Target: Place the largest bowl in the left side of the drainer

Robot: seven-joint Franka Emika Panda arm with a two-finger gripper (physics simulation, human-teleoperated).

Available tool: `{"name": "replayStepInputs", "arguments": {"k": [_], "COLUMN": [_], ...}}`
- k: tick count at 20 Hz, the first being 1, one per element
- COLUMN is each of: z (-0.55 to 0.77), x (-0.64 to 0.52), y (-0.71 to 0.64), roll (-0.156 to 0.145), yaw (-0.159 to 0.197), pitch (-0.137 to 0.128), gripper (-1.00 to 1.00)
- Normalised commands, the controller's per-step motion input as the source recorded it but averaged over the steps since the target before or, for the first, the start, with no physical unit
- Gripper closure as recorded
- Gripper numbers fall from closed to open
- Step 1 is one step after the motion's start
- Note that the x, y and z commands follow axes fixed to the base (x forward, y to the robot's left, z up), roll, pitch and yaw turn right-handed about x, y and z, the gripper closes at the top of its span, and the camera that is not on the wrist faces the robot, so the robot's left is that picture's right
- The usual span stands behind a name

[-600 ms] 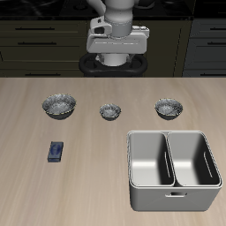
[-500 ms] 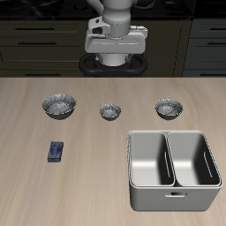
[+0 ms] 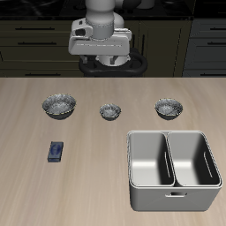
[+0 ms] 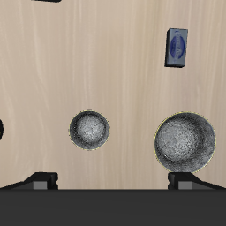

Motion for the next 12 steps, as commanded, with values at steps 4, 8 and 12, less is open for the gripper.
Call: {"name": "replayStepInputs", "arguments": {"k": [4, 8, 12], "z": [-0.02, -0.02, 0.00], "x": [0.09, 0.01, 0.04], "y": [-0.32, -0.29, -0.40], "roll": [0.002, -0.027, -0.047], "yaw": [-0.026, -0.004, -0.012], "pitch": [0.011, -0.009, -0.001], "gripper": [-1.00, -1.00, -1.00]}}
